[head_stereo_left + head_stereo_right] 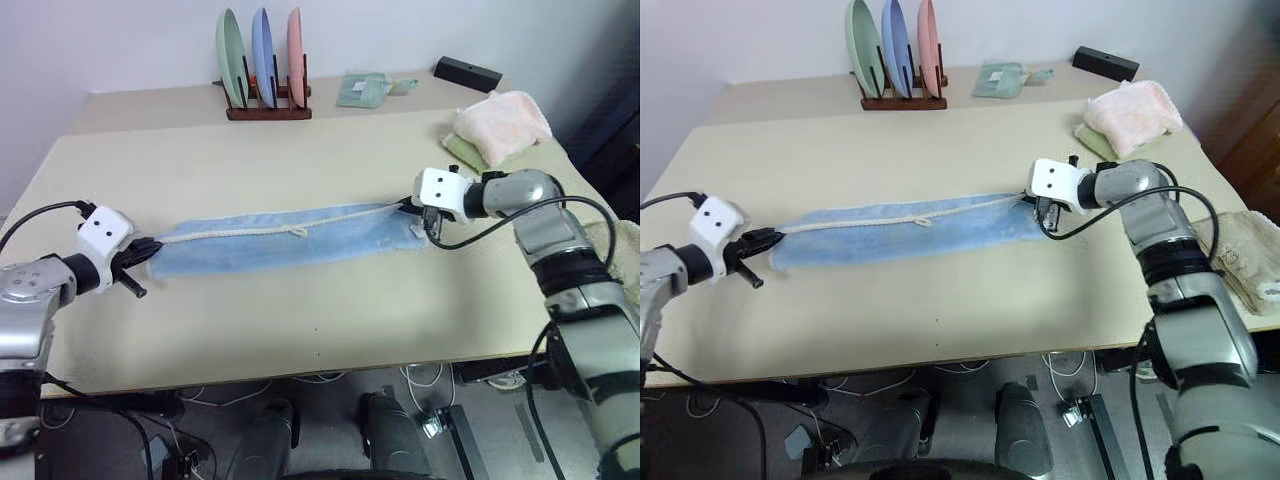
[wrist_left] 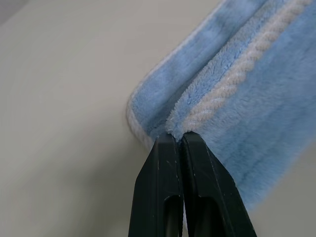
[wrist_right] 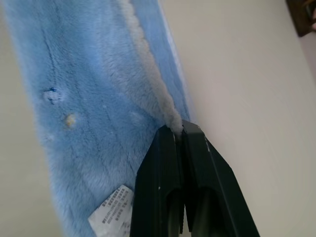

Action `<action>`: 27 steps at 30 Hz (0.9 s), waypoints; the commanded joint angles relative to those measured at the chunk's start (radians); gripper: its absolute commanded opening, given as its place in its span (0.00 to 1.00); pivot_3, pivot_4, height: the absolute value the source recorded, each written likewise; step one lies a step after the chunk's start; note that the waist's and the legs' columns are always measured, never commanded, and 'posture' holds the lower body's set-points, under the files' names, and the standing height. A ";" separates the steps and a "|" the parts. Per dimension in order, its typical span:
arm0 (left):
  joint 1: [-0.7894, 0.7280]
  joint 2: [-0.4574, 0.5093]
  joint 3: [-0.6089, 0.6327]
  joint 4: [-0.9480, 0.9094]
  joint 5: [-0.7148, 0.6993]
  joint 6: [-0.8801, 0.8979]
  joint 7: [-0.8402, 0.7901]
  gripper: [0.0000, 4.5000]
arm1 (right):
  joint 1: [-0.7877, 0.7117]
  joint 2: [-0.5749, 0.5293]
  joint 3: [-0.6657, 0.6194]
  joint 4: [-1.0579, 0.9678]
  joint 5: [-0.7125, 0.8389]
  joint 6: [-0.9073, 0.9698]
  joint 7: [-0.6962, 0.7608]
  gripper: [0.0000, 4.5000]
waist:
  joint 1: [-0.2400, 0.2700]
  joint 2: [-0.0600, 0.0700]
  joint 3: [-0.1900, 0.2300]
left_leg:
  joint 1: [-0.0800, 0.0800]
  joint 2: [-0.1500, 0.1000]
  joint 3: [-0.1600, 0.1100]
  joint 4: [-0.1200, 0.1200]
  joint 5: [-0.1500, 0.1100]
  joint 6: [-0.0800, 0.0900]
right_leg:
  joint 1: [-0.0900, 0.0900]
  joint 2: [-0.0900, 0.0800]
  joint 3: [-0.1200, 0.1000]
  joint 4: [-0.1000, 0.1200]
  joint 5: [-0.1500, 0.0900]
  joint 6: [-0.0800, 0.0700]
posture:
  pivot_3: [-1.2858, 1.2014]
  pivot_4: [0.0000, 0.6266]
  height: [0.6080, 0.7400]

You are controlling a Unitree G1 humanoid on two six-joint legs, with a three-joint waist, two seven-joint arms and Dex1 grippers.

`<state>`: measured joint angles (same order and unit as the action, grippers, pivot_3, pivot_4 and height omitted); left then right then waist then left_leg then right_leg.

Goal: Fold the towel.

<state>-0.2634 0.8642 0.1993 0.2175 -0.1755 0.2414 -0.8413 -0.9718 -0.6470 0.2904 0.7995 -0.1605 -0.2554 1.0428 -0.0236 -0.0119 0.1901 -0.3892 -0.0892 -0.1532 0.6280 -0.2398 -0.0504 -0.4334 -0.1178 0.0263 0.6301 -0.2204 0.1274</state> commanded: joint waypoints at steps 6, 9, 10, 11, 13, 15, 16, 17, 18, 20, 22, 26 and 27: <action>-0.137 -0.034 -0.037 0.191 0.054 -0.115 0.043 0.00 | -0.126 0.062 -0.001 0.259 -0.081 -0.132 -0.113 0.01 | -0.013 0.000 0.000 | 0.000 0.000 -0.001 0.000 0.000 0.000 | 0.000 0.000 0.000 0.001 0.001 0.000 | 0.52 0.24 0.97; -0.169 -0.046 -0.044 0.240 0.064 -0.140 0.054 0.00 | -0.141 0.070 -0.006 0.298 -0.092 -0.149 -0.133 0.01 | -0.022 0.000 0.000 | 0.000 -0.001 -0.001 0.000 0.000 -0.001 | 0.000 0.000 0.000 0.001 0.001 0.000 | 0.52 0.24 0.97; -0.175 -0.048 -0.045 0.250 0.066 -0.145 0.056 0.00 | -0.143 0.071 -0.006 0.306 -0.096 -0.154 -0.137 0.01 | -0.023 0.000 0.000 | 0.000 -0.001 -0.001 0.000 0.000 -0.001 | -0.001 0.000 0.000 0.001 0.001 0.000 | 0.52 0.24 0.97; -0.185 -0.050 -0.046 0.270 0.070 -0.152 0.062 0.00 | -0.145 0.071 -0.006 0.315 -0.101 -0.159 -0.142 0.01 | -0.024 0.000 0.000 | 0.000 -0.001 -0.001 -0.001 0.000 -0.001 | -0.001 0.000 0.000 0.001 0.001 0.000 | 0.52 0.24 0.97; -0.197 -0.053 -0.049 0.295 0.075 -0.163 0.069 0.00 | -0.146 0.071 -0.006 0.326 -0.106 -0.167 -0.148 0.01 | -0.027 0.000 0.000 | 0.000 -0.001 -0.001 -0.001 0.000 -0.001 | -0.001 0.001 0.000 0.001 0.001 0.000 | 0.52 0.24 0.97; -0.202 -0.055 -0.053 0.314 0.079 -0.177 0.074 0.00 | -0.146 0.071 -0.009 0.334 -0.109 -0.175 -0.156 0.01 | -0.031 0.000 0.000 | 0.000 -0.001 -0.001 -0.001 0.000 -0.001 | -0.001 0.001 0.000 0.001 0.001 0.001 | 0.52 0.24 0.97; -0.206 -0.058 -0.051 0.325 0.077 -0.175 0.079 0.00 | -0.146 0.072 -0.011 0.337 -0.110 -0.178 -0.164 0.01 | -0.033 0.000 0.000 | 0.000 -0.001 -0.001 -0.001 0.000 -0.001 | -0.001 0.001 0.000 0.001 0.001 0.000 | 0.52 0.24 0.97; -0.209 -0.060 -0.051 0.336 0.077 -0.179 0.083 0.00 | -0.147 0.074 -0.015 0.341 -0.109 -0.180 -0.176 0.01 | -0.035 0.000 0.000 | 0.000 -0.001 -0.001 -0.001 0.000 -0.001 | -0.001 0.001 0.000 0.001 0.001 0.001 | 0.52 0.24 0.97; -0.211 -0.062 -0.049 0.344 0.076 -0.179 0.085 0.00 | -0.148 0.076 -0.019 0.344 -0.108 -0.180 -0.187 0.01 | -0.035 0.000 0.000 | 0.000 -0.001 -0.001 -0.001 0.000 -0.001 | -0.001 0.001 0.000 0.001 0.001 0.001 | 0.52 0.24 0.97; -0.213 -0.066 -0.044 0.355 0.073 -0.175 0.090 0.06 | -0.151 0.078 -0.024 0.349 -0.105 -0.177 -0.202 0.00 | -0.036 0.000 0.000 | 0.000 -0.001 -0.002 -0.001 0.000 -0.001 | -0.001 0.001 0.000 0.001 0.001 0.001 | 0.52 0.24 0.97; -0.216 -0.069 -0.036 0.369 0.068 -0.163 0.100 0.19 | -0.159 0.080 -0.032 0.356 -0.103 -0.161 -0.232 0.13 | -0.038 0.000 0.000 | 0.000 -0.001 -0.002 -0.001 0.000 -0.001 | -0.001 0.001 0.000 0.001 0.001 0.001 | 0.52 0.24 0.97; -0.212 -0.075 -0.029 0.373 0.068 -0.169 0.134 0.62 | -0.162 0.073 -0.027 0.358 -0.123 -0.165 -0.300 0.50 | -0.042 0.000 0.000 | 0.000 -0.001 -0.002 -0.001 0.000 0.000 | -0.001 0.001 0.000 0.001 0.001 0.001 | 0.52 0.24 0.97; -0.211 -0.078 -0.023 0.373 0.069 -0.169 0.153 0.74 | -0.162 0.070 -0.027 0.357 -0.127 -0.167 -0.323 0.62 | -0.043 0.000 0.000 | 0.000 -0.001 -0.002 -0.001 0.000 -0.001 | -0.001 0.001 0.000 0.001 0.001 0.001 | 0.52 0.24 0.97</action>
<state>-0.4669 0.7799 0.1384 0.5983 -0.1021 0.0820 -0.7164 -1.1014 -0.5652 0.2851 1.1648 -0.2809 -0.4125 0.7589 -0.0671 -0.0119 0.1900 -0.3896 -0.0898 -0.1553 0.6272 -0.2394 -0.0510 -0.4347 -0.1171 0.0263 0.6316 -0.2198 0.1280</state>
